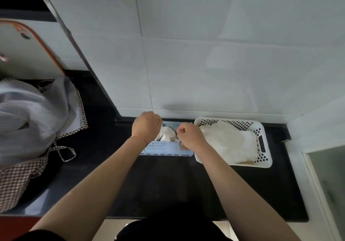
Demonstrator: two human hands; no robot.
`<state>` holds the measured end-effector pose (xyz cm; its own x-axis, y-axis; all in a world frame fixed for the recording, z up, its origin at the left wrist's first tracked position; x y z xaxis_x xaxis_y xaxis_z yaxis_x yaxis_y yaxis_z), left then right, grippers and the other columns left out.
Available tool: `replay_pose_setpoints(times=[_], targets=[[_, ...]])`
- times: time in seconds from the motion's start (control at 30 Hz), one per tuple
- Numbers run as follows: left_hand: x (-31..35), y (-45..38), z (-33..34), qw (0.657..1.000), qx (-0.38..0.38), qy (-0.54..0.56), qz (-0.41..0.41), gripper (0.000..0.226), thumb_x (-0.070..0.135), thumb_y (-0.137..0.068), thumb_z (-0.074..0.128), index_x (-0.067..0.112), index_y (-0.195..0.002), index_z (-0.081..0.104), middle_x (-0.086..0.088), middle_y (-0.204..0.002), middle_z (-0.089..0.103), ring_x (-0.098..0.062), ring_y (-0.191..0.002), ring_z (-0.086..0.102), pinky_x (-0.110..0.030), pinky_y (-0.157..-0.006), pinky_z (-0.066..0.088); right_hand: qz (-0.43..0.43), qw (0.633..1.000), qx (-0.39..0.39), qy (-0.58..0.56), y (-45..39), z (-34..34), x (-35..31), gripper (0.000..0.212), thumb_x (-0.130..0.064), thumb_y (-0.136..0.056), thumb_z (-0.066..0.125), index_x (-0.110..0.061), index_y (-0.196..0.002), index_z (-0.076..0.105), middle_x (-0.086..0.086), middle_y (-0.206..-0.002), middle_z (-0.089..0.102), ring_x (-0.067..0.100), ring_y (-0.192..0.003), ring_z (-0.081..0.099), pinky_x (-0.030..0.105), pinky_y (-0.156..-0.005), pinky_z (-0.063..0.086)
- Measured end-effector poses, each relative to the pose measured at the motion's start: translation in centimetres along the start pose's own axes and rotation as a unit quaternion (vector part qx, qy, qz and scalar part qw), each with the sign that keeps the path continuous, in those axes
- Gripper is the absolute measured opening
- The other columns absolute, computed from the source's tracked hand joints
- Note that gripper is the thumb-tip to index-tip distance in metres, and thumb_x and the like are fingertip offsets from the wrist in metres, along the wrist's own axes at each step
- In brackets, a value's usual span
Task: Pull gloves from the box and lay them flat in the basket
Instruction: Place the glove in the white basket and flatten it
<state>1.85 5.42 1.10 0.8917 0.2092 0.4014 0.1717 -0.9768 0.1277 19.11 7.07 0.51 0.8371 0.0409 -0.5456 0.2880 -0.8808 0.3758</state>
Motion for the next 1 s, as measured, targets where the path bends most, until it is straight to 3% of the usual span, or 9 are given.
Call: replay_pose_setpoints(times=[0.13,0.23,0.33,0.43,0.5,0.57,0.67,0.8,1.0], targets=[[-1.8,-0.1,0.5,0.994,-0.091,0.022,-0.056,0.026,0.023,-0.09,0.059,0.023,-0.116,0.064,0.003,-0.113,0.061,-0.019,-0.089,0.063,-0.034,-0.074,0.055,-0.002,1.0,-0.012,-0.015,-0.5,1.0,-0.9,0.031,-0.014,-0.096,0.045,-0.016,-0.124,0.059,0.003,-0.112,0.063,0.024,-0.093,0.063,0.032,-0.068,0.051],[-2.9,0.7,1.6,0.984,-0.148,0.032,-0.092,0.021,0.019,-0.089,0.054,0.018,-0.103,0.07,0.001,-0.105,0.069,-0.022,-0.077,0.069,-0.037,-0.073,0.06,-0.014,1.0,-0.026,-0.011,-0.9,2.0,-1.6,0.045,-0.014,-0.095,0.047,-0.019,-0.14,0.05,0.009,-0.125,0.059,0.028,-0.106,0.06,0.04,-0.081,0.054],[-2.5,1.1,1.3,0.985,-0.09,0.127,-0.08,0.012,0.025,-0.09,0.059,0.02,-0.092,0.07,0.009,-0.087,0.067,-0.017,-0.078,0.065,-0.037,-0.07,0.059,-0.007,1.0,-0.027,-0.007,-0.9,2.9,-2.0,0.031,-0.015,-0.097,0.047,-0.013,-0.124,0.062,0.006,-0.118,0.064,0.025,-0.101,0.062,0.038,-0.082,0.053],[-2.3,1.1,0.0,0.984,-0.035,0.166,-0.054,0.006,0.028,-0.089,0.066,0.024,-0.086,0.067,0.016,-0.079,0.062,-0.011,-0.077,0.062,-0.025,-0.063,0.053,0.016,0.999,0.02,-0.038,-0.9,2.9,-1.7,0.005,-0.018,-0.094,0.057,-0.018,-0.094,0.061,-0.005,-0.09,0.062,0.019,-0.086,0.059,0.031,-0.07,0.046],[-2.9,0.8,-0.1,0.985,-0.034,0.16,-0.061,0.007,0.03,-0.088,0.067,0.024,-0.088,0.063,0.013,-0.084,0.062,-0.012,-0.078,0.063,-0.019,-0.058,0.046,0.02,0.997,0.061,-0.052,-0.9,2.2,-1.7,0.009,-0.021,-0.091,0.063,-0.016,-0.086,0.059,-0.008,-0.08,0.058,0.016,-0.079,0.057,0.03,-0.067,0.044],[-3.6,0.8,0.7,0.983,-0.081,0.149,-0.074,0.022,0.031,-0.084,0.07,0.023,-0.1,0.059,0.006,-0.098,0.06,-0.016,-0.083,0.062,-0.022,-0.059,0.049,0.013,0.994,0.088,-0.063,-1.0,1.3,-1.8,0.009,-0.021,-0.089,0.065,-0.014,-0.084,0.063,-0.006,-0.081,0.062,0.014,-0.077,0.058,0.03,-0.066,0.047],[-4.0,1.1,2.2,0.979,-0.159,0.105,-0.072,0.049,0.032,-0.082,0.071,0.018,-0.125,0.053,-0.003,-0.118,0.053,-0.022,-0.092,0.06,-0.033,-0.079,0.056,-0.017,0.992,0.111,-0.063,-1.0,0.1,-2.3,0.012,-0.016,-0.091,0.062,-0.015,-0.08,0.066,-0.006,-0.083,0.065,0.011,-0.074,0.058,0.027,-0.064,0.042],[-3.9,1.3,2.3,0.979,-0.13,0.13,-0.087,0.021,0.036,-0.087,0.064,0.019,-0.096,0.059,-0.004,-0.106,0.06,-0.019,-0.068,0.058,-0.033,-0.07,0.052,-0.032,0.984,0.161,-0.065,-0.7,-1.4,-2.7,0.017,-0.012,-0.091,0.055,-0.016,-0.077,0.064,-0.006,-0.086,0.06,0.011,-0.075,0.055,0.027,-0.064,0.039],[-2.9,1.2,0.7,0.974,-0.125,0.164,-0.089,0.026,0.035,-0.092,0.059,0.017,-0.108,0.068,0.008,-0.107,0.059,-0.021,-0.075,0.064,-0.02,-0.058,0.045,-0.056,0.975,0.183,-0.116,-0.8,-3.5,-3.5,0.012,-0.02,-0.094,0.059,-0.013,-0.086,0.056,0.0,-0.09,0.054,0.016,-0.084,0.051,0.027,-0.073,0.038]])
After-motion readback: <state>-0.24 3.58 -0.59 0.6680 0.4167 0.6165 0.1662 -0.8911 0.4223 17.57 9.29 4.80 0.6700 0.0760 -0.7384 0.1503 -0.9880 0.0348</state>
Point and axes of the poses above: each hand's wrist, its own y-axis away from the middle knuckle, its own z-axis out of the palm, x = y × z, the point moved 4 cm from there along -y, towards the middle knuckle
